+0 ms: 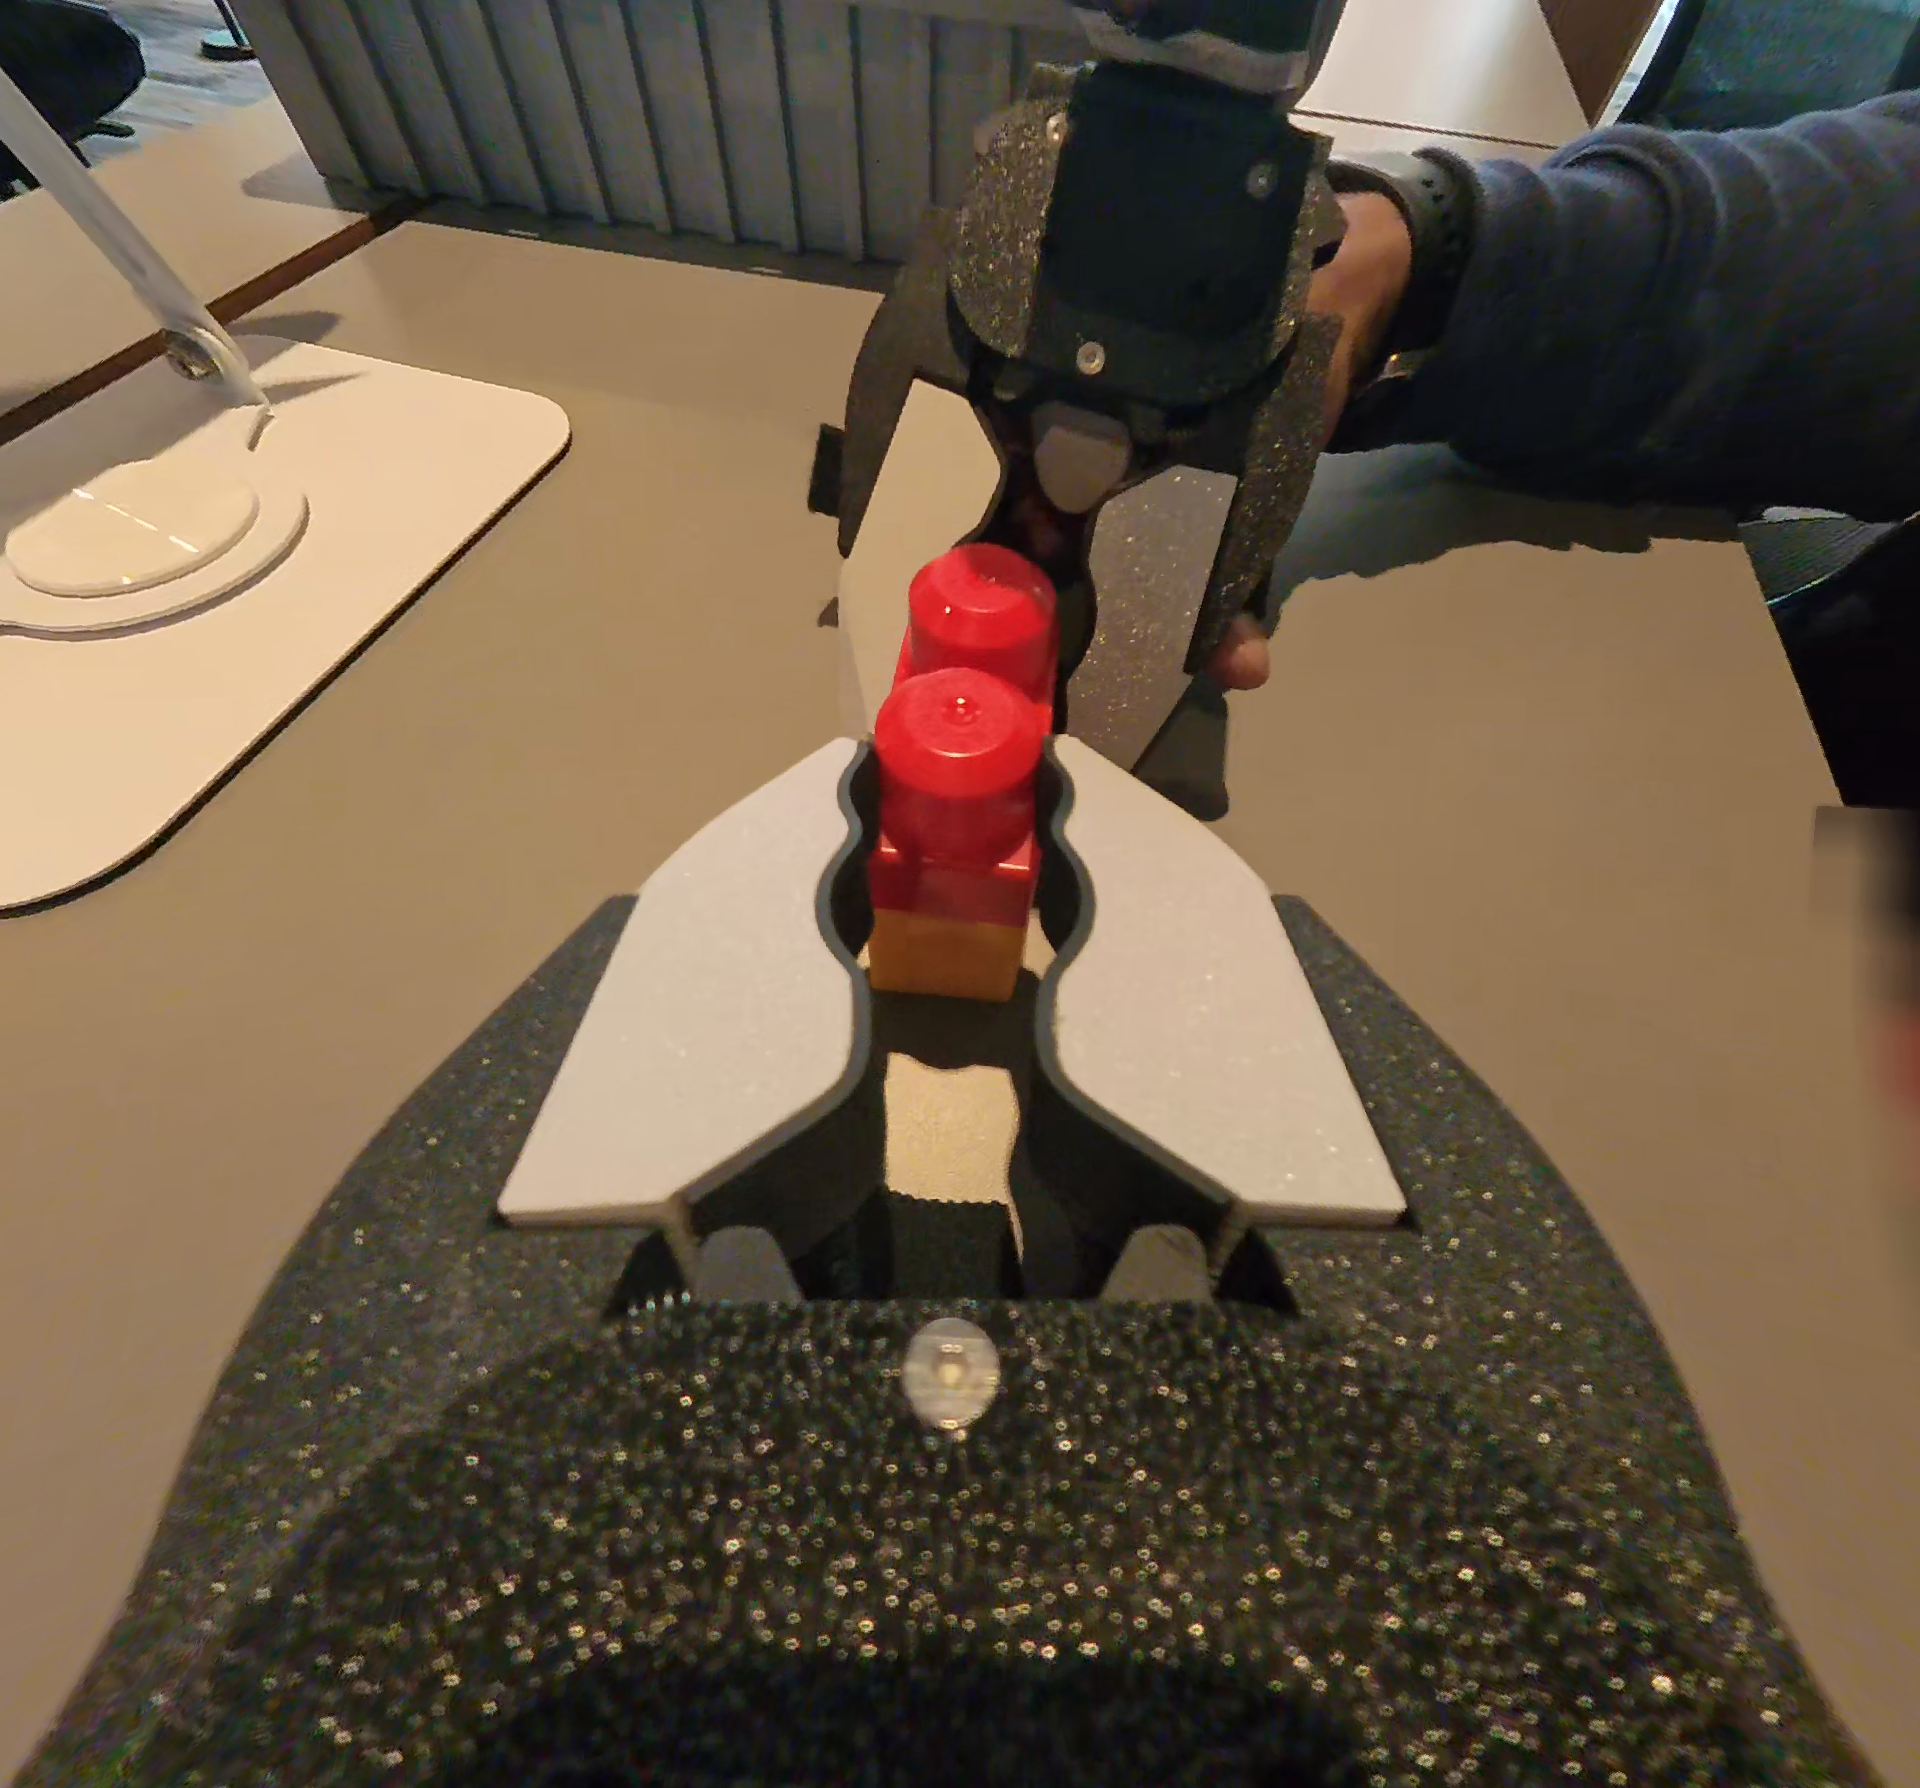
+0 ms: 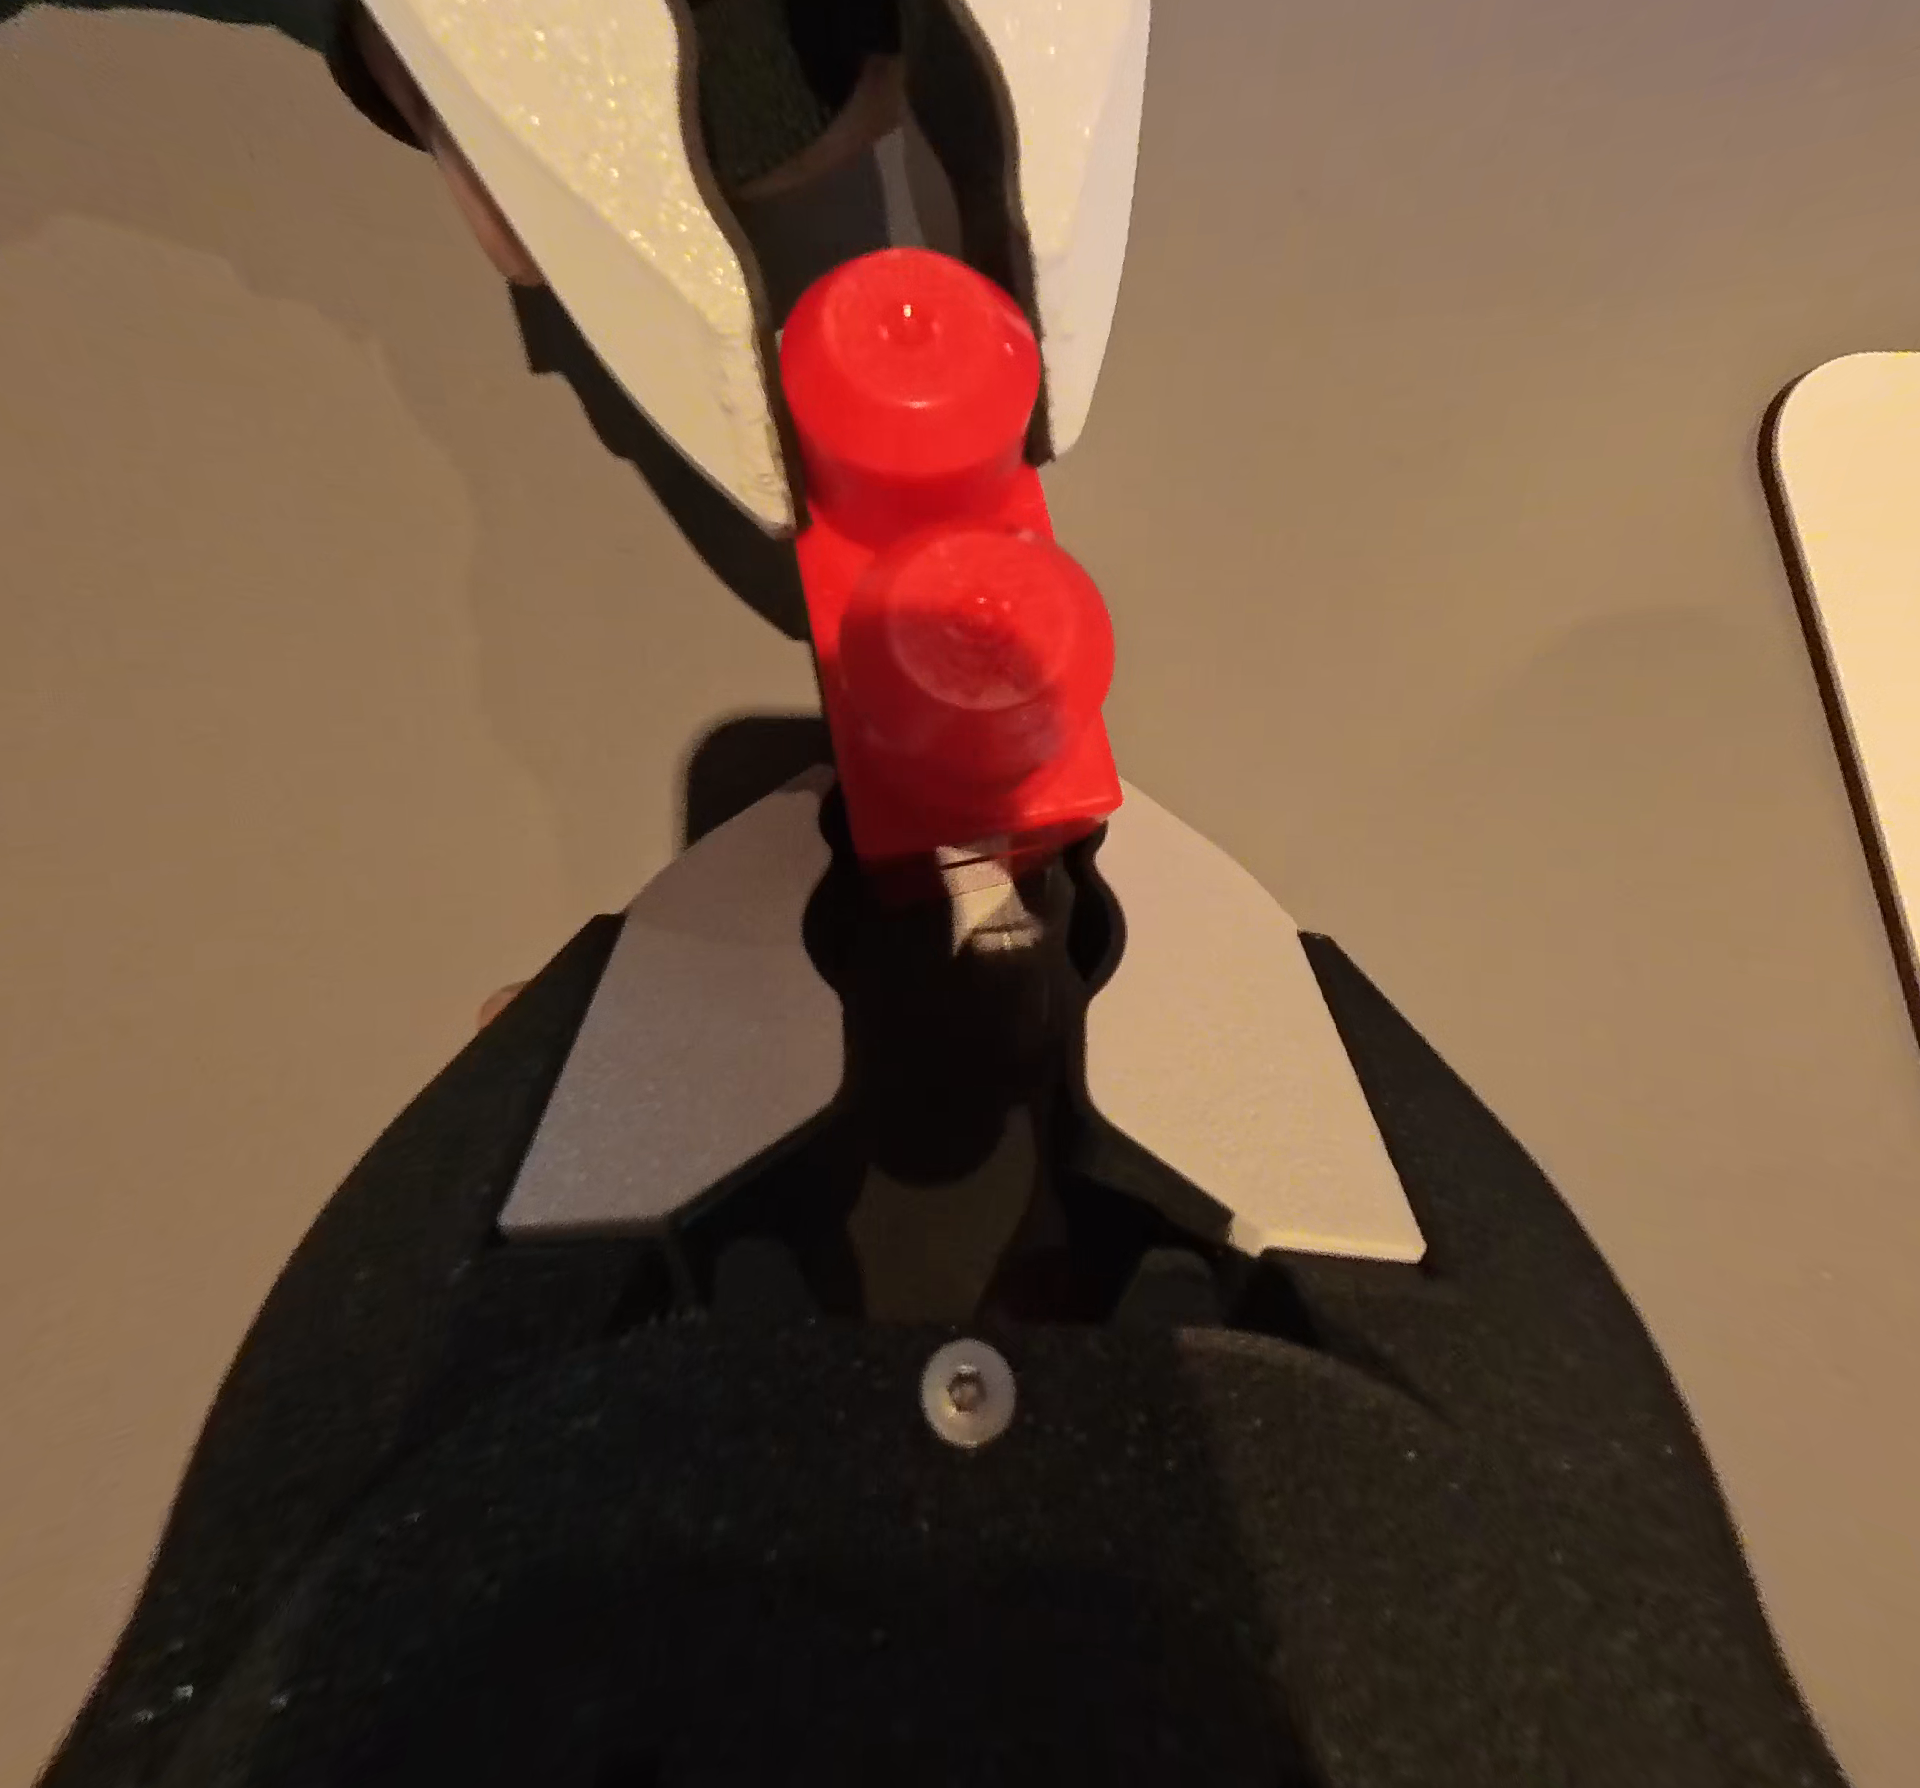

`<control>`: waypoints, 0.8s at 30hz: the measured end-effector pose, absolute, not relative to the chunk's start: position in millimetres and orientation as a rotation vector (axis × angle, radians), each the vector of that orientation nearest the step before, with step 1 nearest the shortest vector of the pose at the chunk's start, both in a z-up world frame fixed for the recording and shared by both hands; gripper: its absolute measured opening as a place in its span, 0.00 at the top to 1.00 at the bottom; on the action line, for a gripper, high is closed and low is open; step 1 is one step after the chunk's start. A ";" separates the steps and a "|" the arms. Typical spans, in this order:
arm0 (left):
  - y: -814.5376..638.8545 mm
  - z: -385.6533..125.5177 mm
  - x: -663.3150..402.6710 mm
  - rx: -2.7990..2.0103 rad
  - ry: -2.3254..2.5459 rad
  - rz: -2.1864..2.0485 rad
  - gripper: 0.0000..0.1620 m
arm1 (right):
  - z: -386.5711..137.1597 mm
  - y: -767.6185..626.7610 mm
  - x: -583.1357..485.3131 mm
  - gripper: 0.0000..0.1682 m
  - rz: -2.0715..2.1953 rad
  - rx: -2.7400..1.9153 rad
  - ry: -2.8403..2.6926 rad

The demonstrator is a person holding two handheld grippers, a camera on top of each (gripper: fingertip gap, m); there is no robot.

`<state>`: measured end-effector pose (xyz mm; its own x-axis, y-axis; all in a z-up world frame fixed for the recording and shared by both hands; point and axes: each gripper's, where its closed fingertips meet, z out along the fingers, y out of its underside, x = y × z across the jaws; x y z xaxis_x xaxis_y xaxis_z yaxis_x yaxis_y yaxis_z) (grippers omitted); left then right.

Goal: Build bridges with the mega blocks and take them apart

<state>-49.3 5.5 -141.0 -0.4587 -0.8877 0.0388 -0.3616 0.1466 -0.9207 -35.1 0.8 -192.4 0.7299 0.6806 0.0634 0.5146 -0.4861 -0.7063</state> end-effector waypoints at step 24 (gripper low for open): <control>5.5 -141.1 -49.0 -1.191 1.887 -1.273 0.82 | -193.1 0.8 -35.2 0.76 0.323 -2.235 -0.806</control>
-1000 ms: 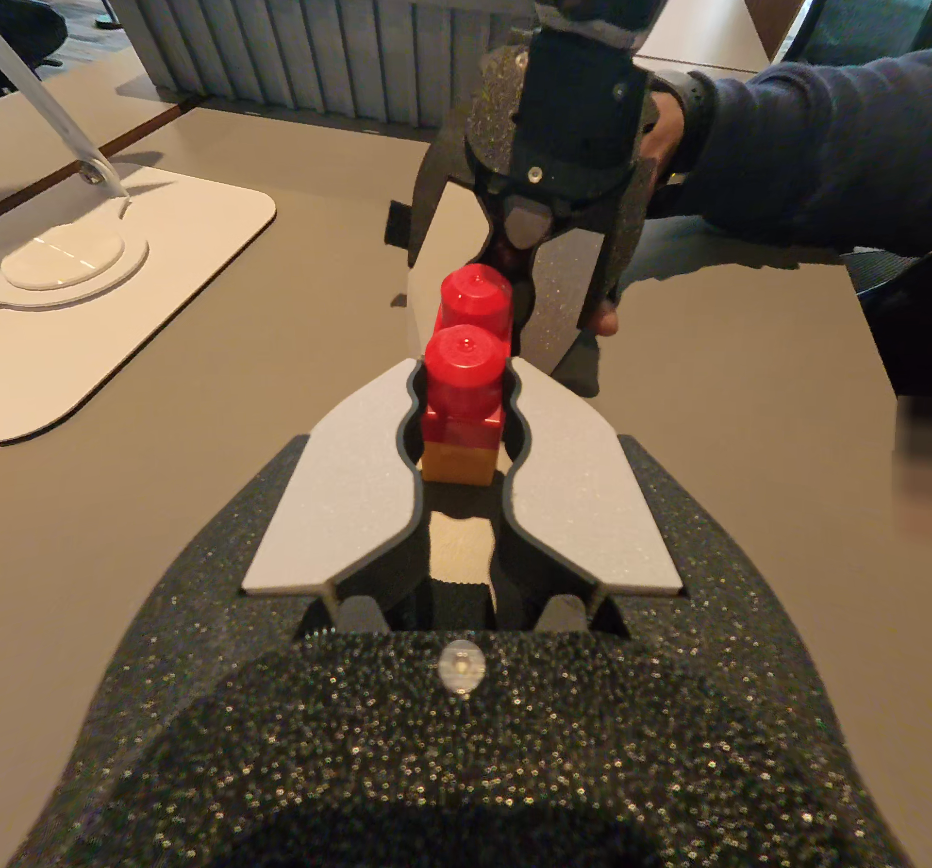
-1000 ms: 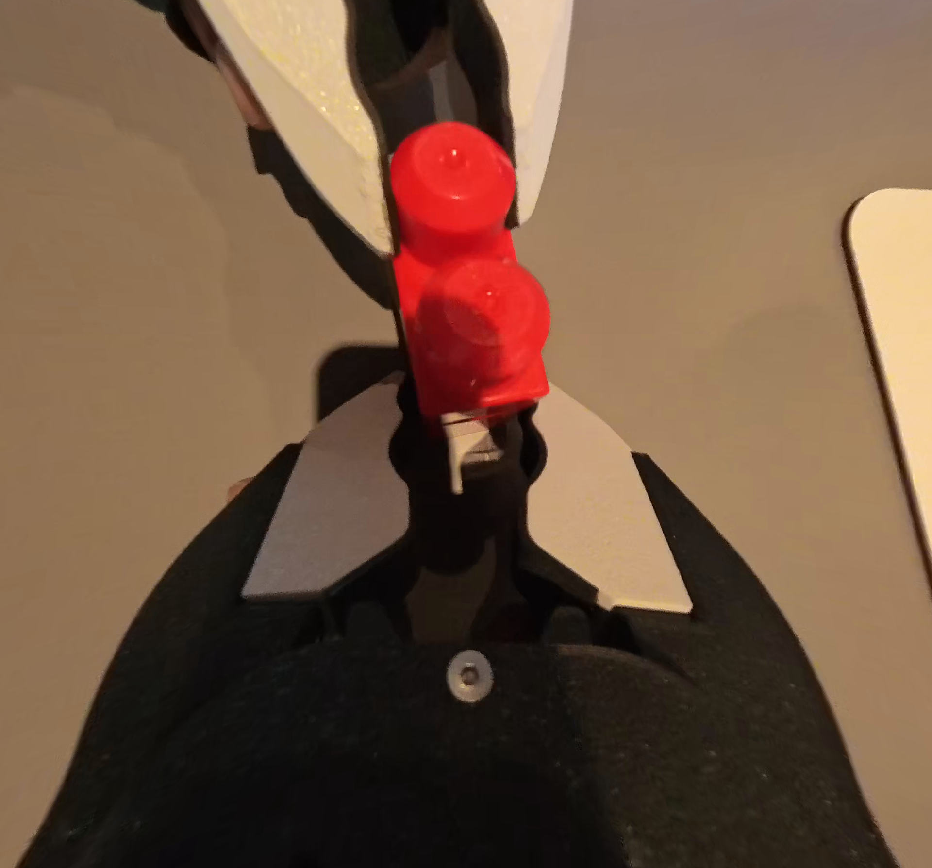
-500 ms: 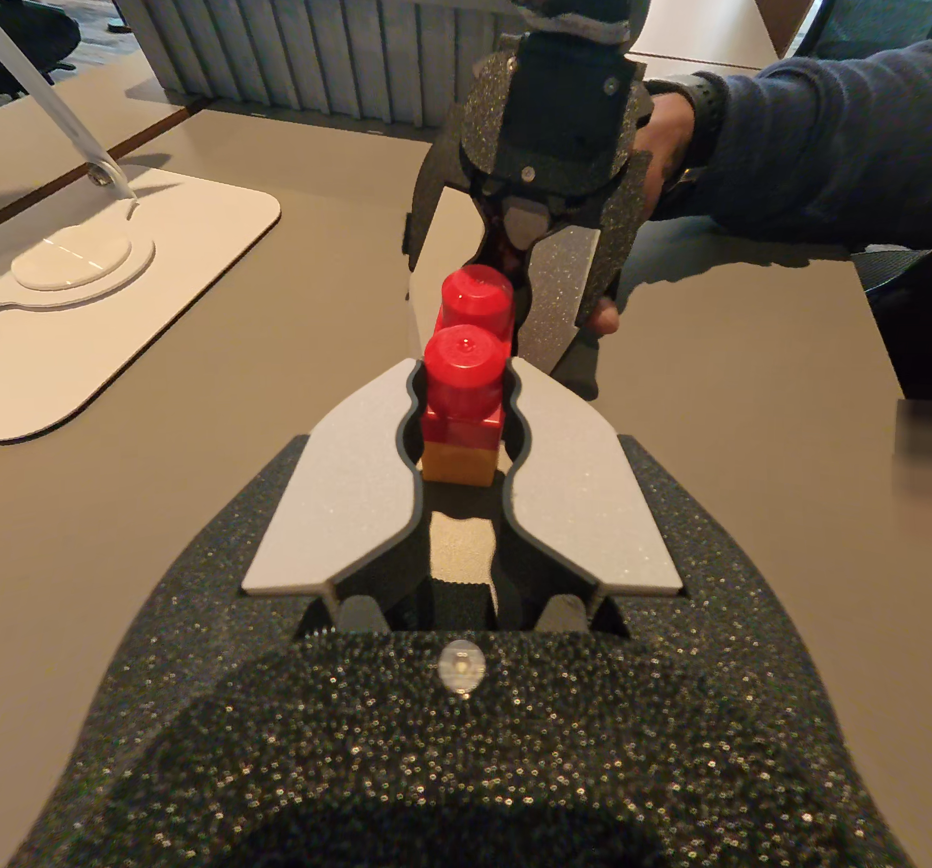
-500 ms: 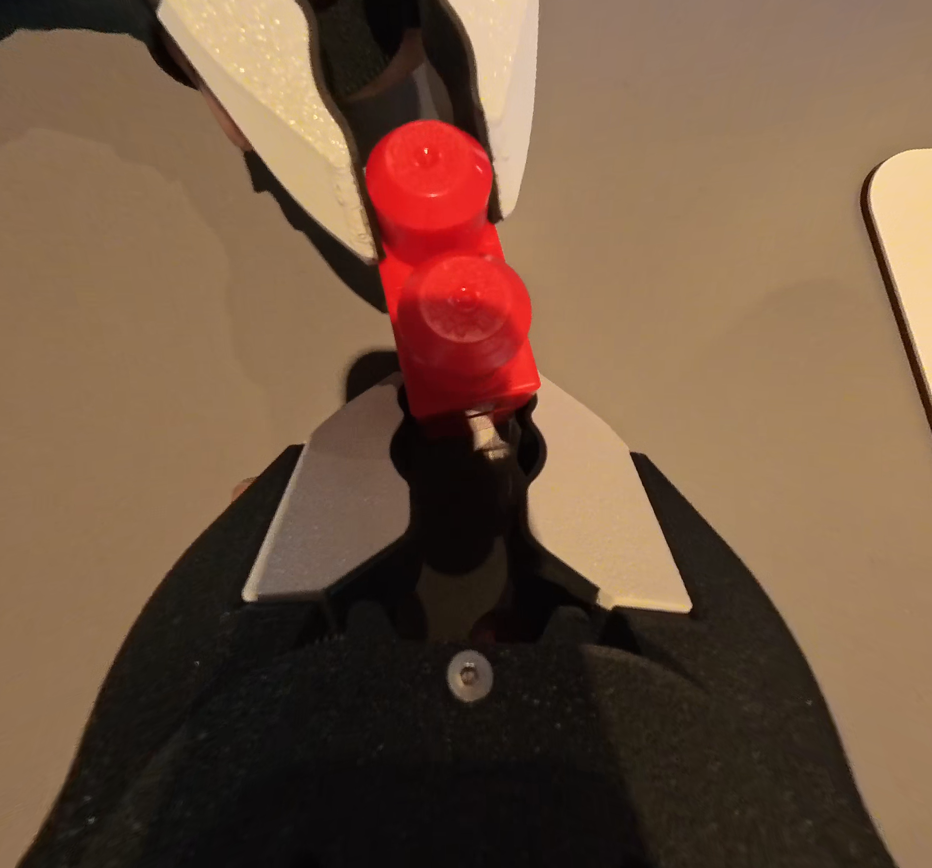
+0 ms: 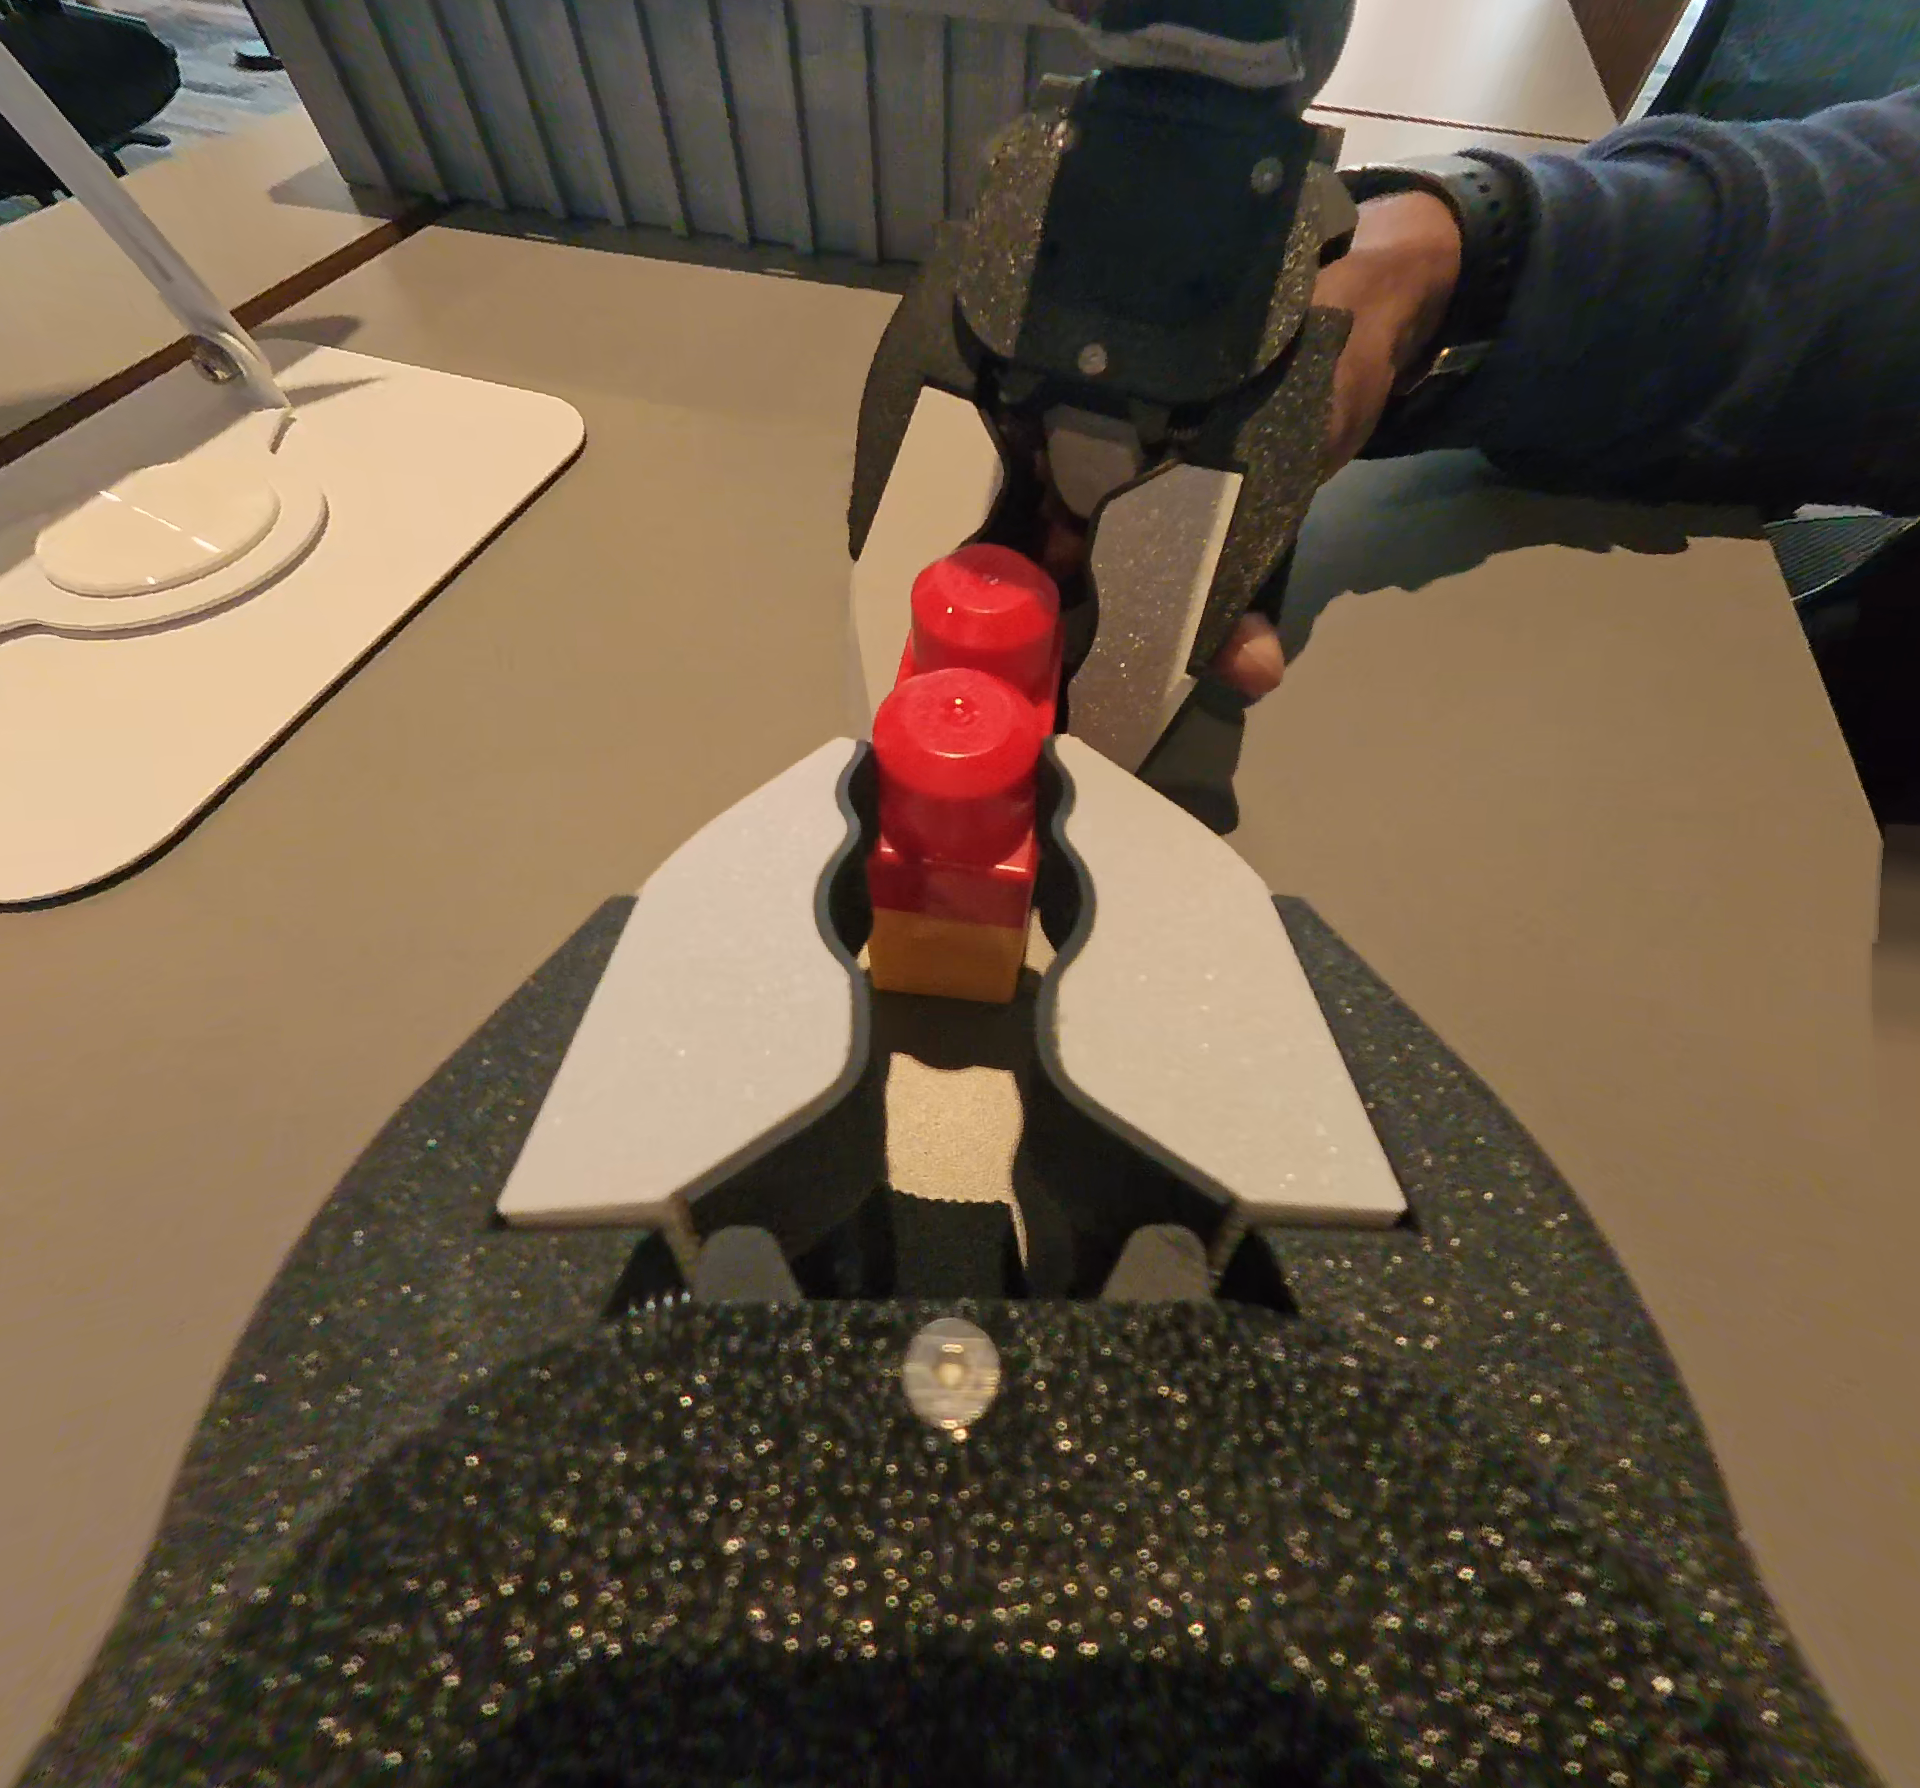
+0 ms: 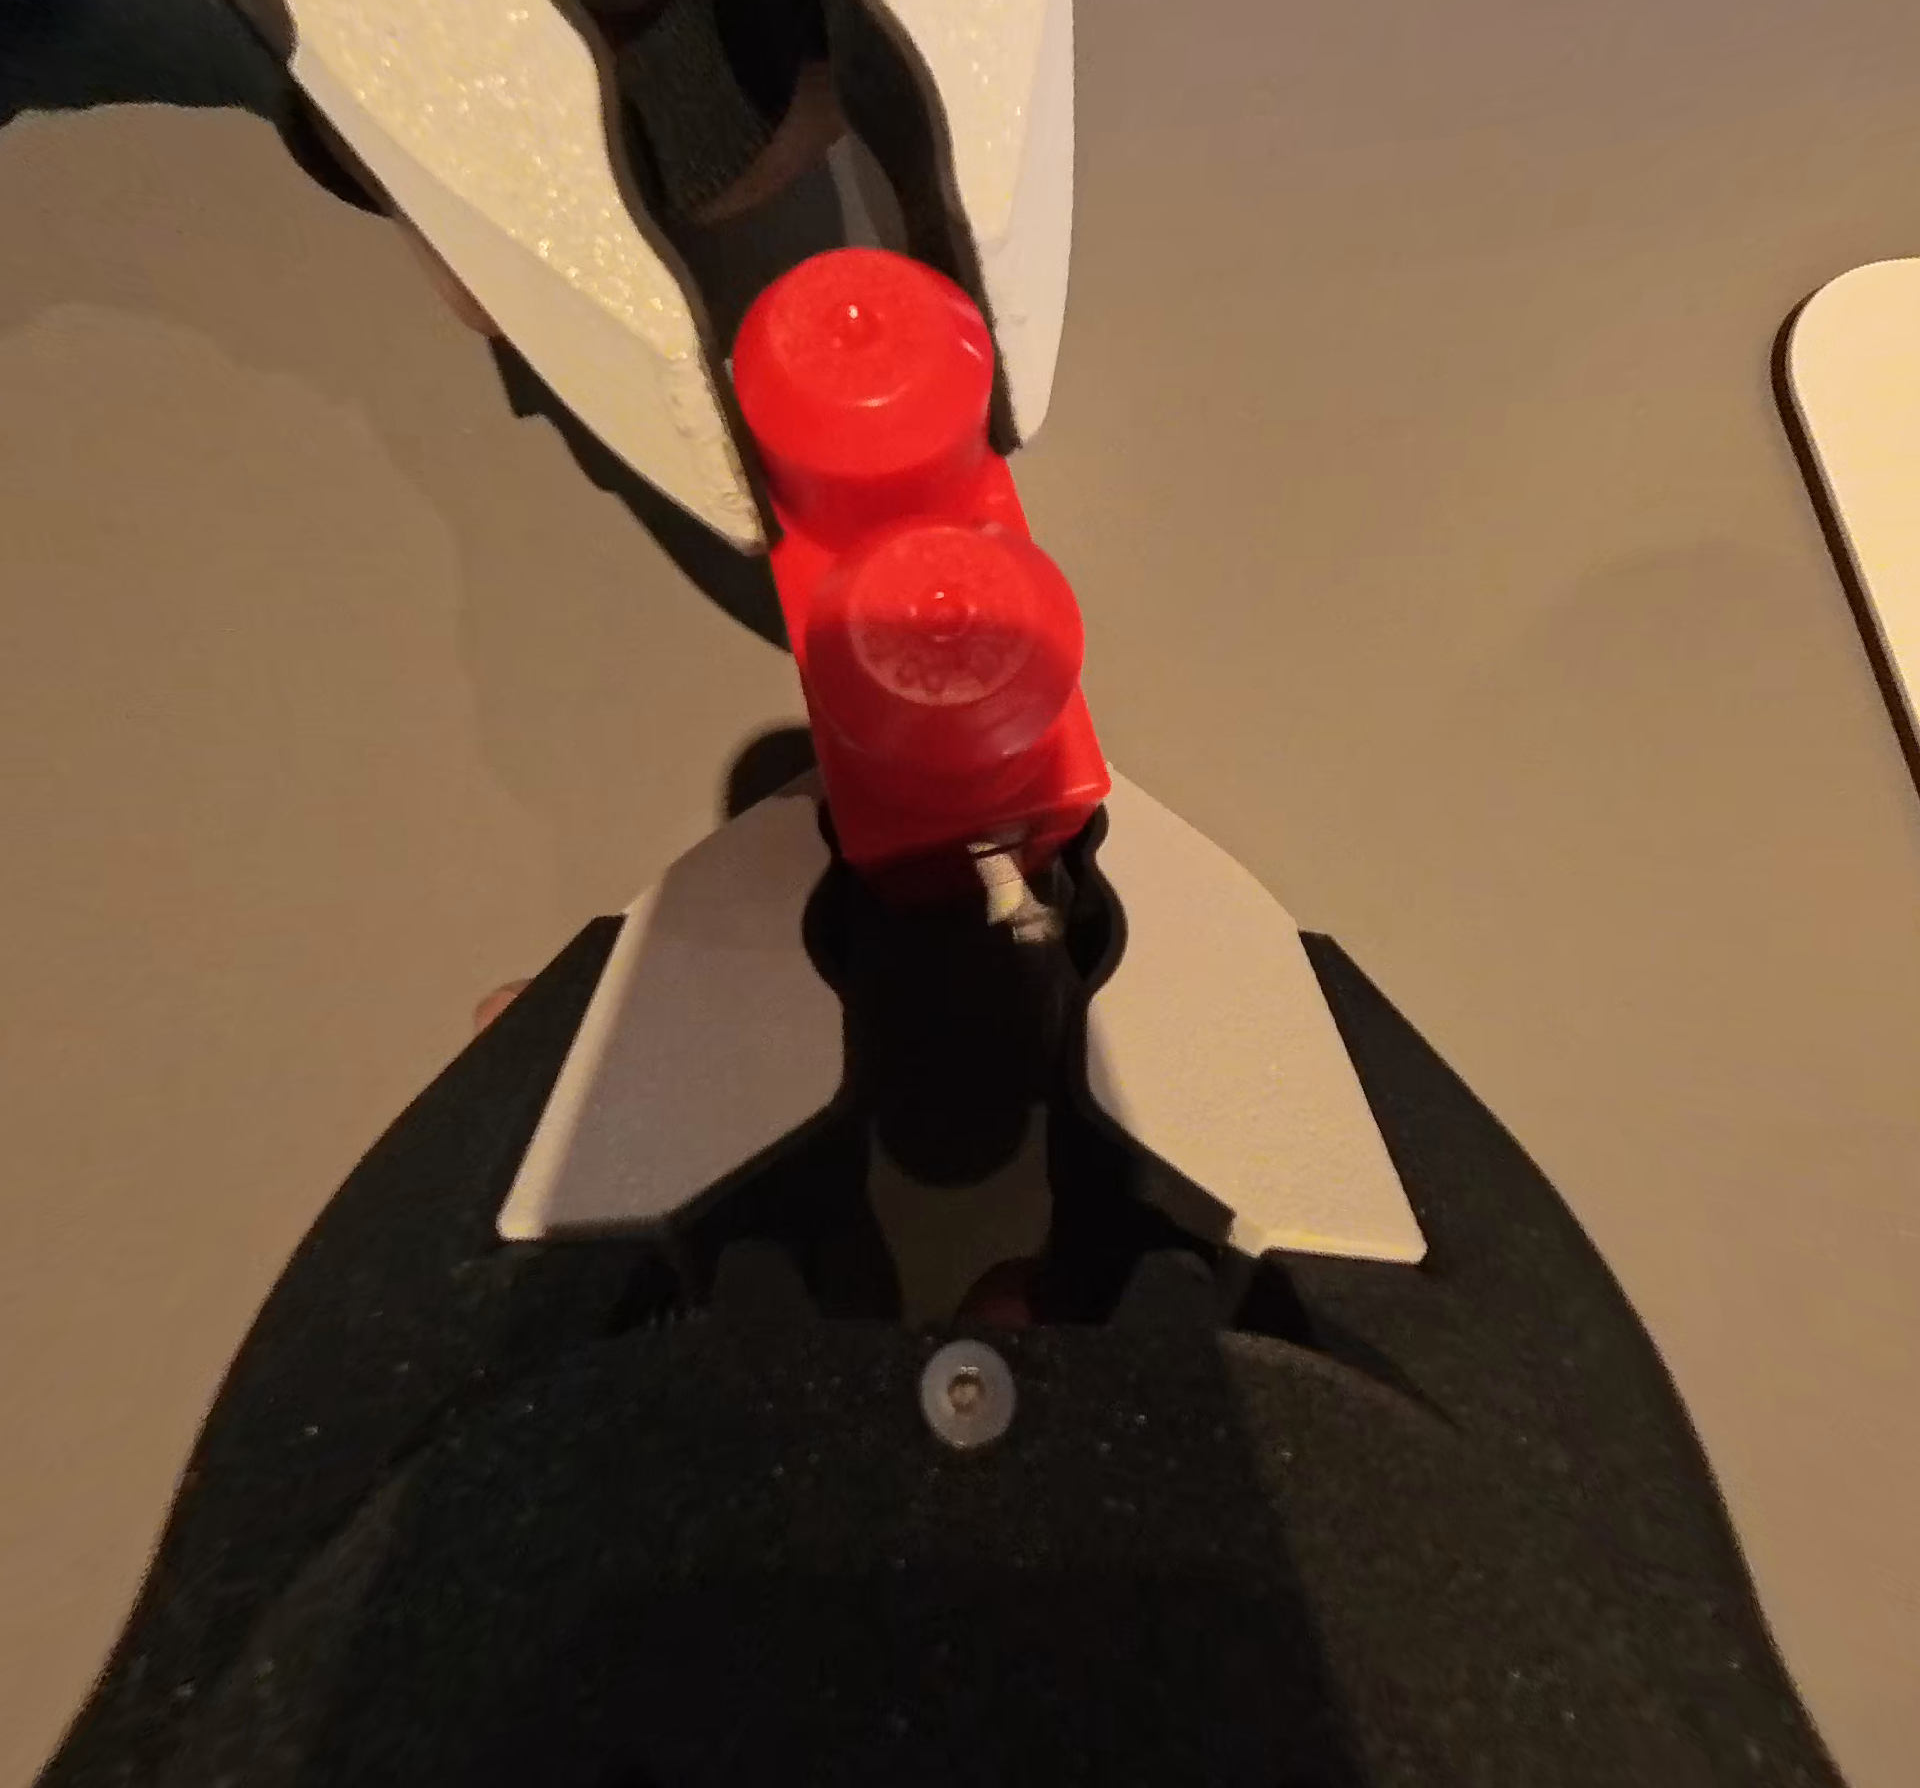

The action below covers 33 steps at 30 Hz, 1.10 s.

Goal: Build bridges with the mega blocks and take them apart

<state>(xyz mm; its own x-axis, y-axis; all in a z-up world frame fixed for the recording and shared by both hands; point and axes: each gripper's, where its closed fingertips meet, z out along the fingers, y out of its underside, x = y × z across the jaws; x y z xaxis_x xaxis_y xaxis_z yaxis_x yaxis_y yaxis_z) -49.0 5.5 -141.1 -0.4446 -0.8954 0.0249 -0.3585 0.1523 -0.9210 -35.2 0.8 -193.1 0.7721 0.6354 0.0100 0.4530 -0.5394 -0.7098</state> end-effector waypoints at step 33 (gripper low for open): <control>14.4 -170.5 -55.5 -1.170 2.065 -1.003 0.78 | -193.0 -0.1 -33.9 0.77 0.302 -2.220 -0.828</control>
